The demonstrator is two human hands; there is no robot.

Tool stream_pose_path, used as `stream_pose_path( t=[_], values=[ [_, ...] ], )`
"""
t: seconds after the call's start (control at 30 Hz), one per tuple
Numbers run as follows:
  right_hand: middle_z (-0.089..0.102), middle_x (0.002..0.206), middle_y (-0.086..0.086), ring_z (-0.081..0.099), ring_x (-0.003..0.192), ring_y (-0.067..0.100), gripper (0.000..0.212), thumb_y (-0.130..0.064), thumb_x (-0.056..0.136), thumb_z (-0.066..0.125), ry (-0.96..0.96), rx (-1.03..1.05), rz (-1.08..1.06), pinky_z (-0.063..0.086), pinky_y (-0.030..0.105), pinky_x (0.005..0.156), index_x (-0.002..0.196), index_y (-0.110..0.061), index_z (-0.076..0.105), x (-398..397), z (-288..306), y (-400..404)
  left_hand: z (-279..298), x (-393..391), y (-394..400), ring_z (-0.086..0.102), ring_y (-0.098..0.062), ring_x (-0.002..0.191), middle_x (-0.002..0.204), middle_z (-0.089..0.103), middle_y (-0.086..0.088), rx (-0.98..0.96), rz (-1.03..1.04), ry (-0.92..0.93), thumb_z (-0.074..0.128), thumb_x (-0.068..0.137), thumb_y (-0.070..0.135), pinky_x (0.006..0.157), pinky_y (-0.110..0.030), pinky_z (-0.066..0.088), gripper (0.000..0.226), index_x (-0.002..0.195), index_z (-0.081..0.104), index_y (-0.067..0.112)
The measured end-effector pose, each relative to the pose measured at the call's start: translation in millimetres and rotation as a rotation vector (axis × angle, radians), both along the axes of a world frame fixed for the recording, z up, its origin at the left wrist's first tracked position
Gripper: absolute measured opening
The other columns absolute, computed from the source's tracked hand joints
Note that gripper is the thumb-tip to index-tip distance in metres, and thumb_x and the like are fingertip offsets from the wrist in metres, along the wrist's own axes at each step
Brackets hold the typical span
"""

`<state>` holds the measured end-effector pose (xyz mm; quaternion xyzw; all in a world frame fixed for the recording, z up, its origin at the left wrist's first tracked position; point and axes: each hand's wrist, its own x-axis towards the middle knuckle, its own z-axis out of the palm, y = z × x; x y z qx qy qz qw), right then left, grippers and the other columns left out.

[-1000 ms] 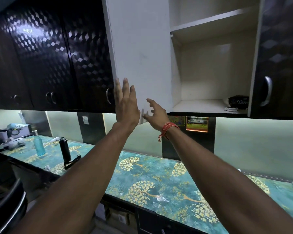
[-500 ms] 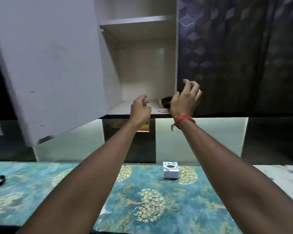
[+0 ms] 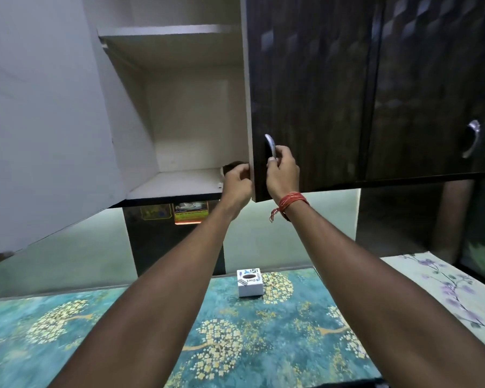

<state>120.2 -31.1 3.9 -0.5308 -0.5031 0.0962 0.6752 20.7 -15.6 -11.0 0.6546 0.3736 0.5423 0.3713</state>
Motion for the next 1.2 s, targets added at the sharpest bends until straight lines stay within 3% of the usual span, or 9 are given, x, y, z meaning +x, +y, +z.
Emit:
stream_pose_path(
  t=[0.1,0.37,0.43,0.5,0.7,0.83,0.93,1.07,1.2],
  values=[
    [0.063,0.115,0.009,0.06,0.104,0.024,0.032,-0.025,0.098,0.042,0.052,0.1,-0.121,0.054,0.045,0.09,0.125,-0.015,0.055,3,-8,-27,-6,8,-25,0.069,-0.027,0.103,0.11,0.072,-0.012,0.059,-0.018,-0.021,0.042,0.092,-0.013,0.09,-0.045,0.059,0.042,0.118,0.068,0.007],
    [0.042,0.142,0.012,0.051,0.125,0.024,0.054,-0.041,0.099,0.039,0.011,0.226,-0.47,0.048,0.036,0.099,0.145,-0.014,0.038,60,-28,-117,-14,82,-96,0.066,-0.024,0.114,0.119,0.071,-0.012,0.216,-0.313,0.02,0.039,0.082,-0.022,0.099,-0.045,0.054,0.056,0.121,0.067,0.007],
    [0.043,0.143,0.017,0.05,0.126,0.027,0.049,-0.032,0.1,0.041,-0.006,0.259,-0.549,0.04,0.016,0.102,0.144,-0.009,0.041,85,-32,-134,-19,106,-108,0.059,-0.022,0.126,0.131,0.066,-0.01,0.297,-0.381,0.123,0.039,0.076,-0.022,0.107,-0.044,0.049,0.067,0.129,0.064,0.011],
    [0.049,0.139,0.022,0.052,0.123,0.03,0.04,-0.019,0.101,0.042,-0.003,0.283,-0.615,0.024,-0.008,0.087,0.136,-0.001,0.05,109,-35,-151,-23,129,-118,0.046,-0.02,0.138,0.144,0.056,-0.009,0.372,-0.431,0.227,0.039,0.072,-0.022,0.117,-0.04,0.036,0.076,0.137,0.058,0.013],
    [0.059,0.133,0.02,0.056,0.122,0.032,0.04,-0.009,0.099,0.04,-0.096,0.211,-0.803,0.037,0.024,0.096,0.137,-0.001,0.05,189,-39,-185,-31,212,-125,0.013,-0.018,0.154,0.166,0.017,-0.003,0.409,-0.406,0.421,0.043,0.079,-0.021,0.124,-0.036,0.019,0.089,0.155,0.028,0.023],
    [0.041,0.15,0.019,0.043,0.137,0.033,0.057,0.009,0.09,0.033,-0.441,0.077,-0.899,0.04,0.036,0.11,0.146,-0.002,0.033,230,-51,-195,-35,253,-124,0.01,-0.023,0.154,0.168,0.004,-0.003,0.454,-0.427,0.49,0.045,0.081,-0.019,0.123,-0.041,0.024,0.092,0.157,0.019,0.026],
    [0.022,0.16,0.013,0.03,0.144,0.032,0.071,0.017,0.086,0.034,-0.514,-0.135,-0.907,0.038,0.038,0.111,0.152,-0.007,0.019,254,-56,-198,-34,277,-122,0.01,-0.03,0.154,0.168,-0.006,-0.002,0.493,-0.441,0.599,0.048,0.083,-0.015,0.119,-0.047,0.03,0.094,0.158,0.012,0.028],
    [0.016,0.162,0.01,0.045,0.132,0.037,0.077,0.018,0.084,0.039,-0.57,-0.318,-0.925,0.045,0.04,0.1,0.152,-0.008,0.016,281,-51,-201,-26,302,-118,0.016,-0.035,0.152,0.167,-0.012,-0.005,0.514,-0.442,0.718,0.051,0.086,-0.01,0.116,-0.046,0.035,0.091,0.158,0.009,0.027],
    [0.009,0.164,0.008,0.042,0.133,0.038,0.08,0.018,0.084,0.038,-0.571,-0.425,-0.904,0.041,0.041,0.105,0.153,-0.01,0.011,298,-48,-200,-27,324,-115,0.019,-0.038,0.151,0.165,-0.019,-0.005,0.512,-0.434,0.77,0.053,0.087,-0.01,0.112,-0.047,0.041,0.094,0.158,0.004,0.028]
  ],
)
